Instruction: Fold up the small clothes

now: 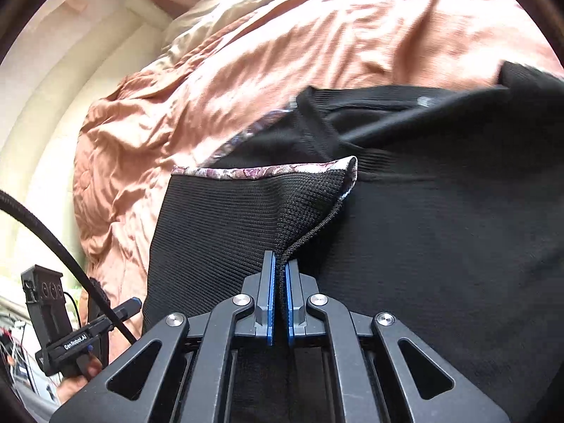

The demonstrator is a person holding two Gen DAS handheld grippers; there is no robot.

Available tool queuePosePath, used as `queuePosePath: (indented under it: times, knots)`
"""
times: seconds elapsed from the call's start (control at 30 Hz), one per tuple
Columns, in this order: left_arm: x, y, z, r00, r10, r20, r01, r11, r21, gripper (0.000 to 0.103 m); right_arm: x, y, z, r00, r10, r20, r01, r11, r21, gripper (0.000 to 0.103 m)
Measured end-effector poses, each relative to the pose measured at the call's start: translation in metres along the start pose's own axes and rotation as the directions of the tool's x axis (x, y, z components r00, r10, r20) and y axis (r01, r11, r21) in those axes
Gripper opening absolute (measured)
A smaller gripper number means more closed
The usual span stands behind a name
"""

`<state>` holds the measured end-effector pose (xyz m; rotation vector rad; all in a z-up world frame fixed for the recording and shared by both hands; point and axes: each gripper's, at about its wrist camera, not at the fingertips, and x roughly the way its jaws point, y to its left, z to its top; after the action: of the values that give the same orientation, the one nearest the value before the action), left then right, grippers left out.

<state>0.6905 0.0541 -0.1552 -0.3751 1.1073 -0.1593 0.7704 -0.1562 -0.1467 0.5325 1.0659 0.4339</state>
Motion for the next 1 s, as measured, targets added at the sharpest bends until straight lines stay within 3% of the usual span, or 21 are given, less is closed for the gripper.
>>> queuePosePath:
  times: [0.1,0.13,0.17,0.2,0.33,0.4,0.47,0.53,0.57,0.83,0.93,1.0]
  knots:
    - [0.006,-0.002,-0.002,1.0,0.015,-0.012,-0.015,1.0,0.006,0.043,-0.008,-0.004,-0.006,1.0,-0.006,0.006,0.005,1.0,0.014,0.002]
    - [0.008,-0.002,-0.003,1.0,0.027,-0.013,-0.027,1.0,0.01,0.038,-0.01,-0.005,-0.008,1.0,-0.01,0.009,0.01,1.0,0.016,0.002]
    - [0.011,-0.002,-0.003,0.999,0.044,-0.019,-0.044,0.999,0.018,0.021,-0.012,-0.006,-0.009,1.0,-0.015,0.012,0.014,1.0,0.018,0.002]
    - [0.013,-0.001,-0.004,0.998,0.053,-0.03,-0.052,0.998,0.019,0.016,-0.015,-0.007,-0.01,1.0,-0.021,0.017,0.02,1.0,0.019,0.002]
    - [0.011,0.007,-0.004,0.999,0.019,-0.031,-0.02,1.0,-0.02,0.016,-0.024,-0.009,-0.011,0.998,-0.034,0.048,0.034,0.999,-0.004,0.002]
    - [0.008,0.008,-0.004,0.999,0.028,-0.029,-0.029,1.0,-0.009,0.016,-0.029,-0.006,-0.012,0.995,-0.083,0.053,0.084,0.996,-0.02,0.006]
    - [0.005,0.008,-0.004,0.999,0.032,-0.03,-0.032,0.999,-0.008,0.016,-0.037,-0.002,-0.015,0.99,-0.131,0.056,0.134,0.99,-0.046,0.022]
    - [0.001,0.01,-0.004,0.999,0.02,-0.032,-0.02,1.0,-0.021,0.016,-0.045,0.004,-0.019,0.987,-0.143,0.076,0.148,0.986,-0.075,0.062]
    - [-0.003,0.01,-0.004,1.0,0.017,-0.024,-0.017,1.0,-0.026,0.016,-0.052,0.008,-0.022,0.985,-0.145,0.094,0.153,0.984,-0.087,0.065]
    - [-0.024,-0.01,-0.005,0.998,0.037,0.043,-0.038,0.999,0.023,0.016,-0.066,0.026,-0.039,0.998,0.006,0.069,0.002,0.993,-0.122,0.065]
    - [-0.029,-0.018,-0.006,0.997,0.029,0.07,-0.032,0.998,0.054,0.016,-0.06,0.026,-0.038,0.998,0.005,0.065,0.005,0.99,-0.139,0.063]
    - [-0.03,-0.022,-0.005,0.997,0.011,0.077,-0.016,0.998,0.062,0.016,-0.055,0.017,-0.032,0.999,0.015,0.053,-0.009,0.993,-0.116,0.056]
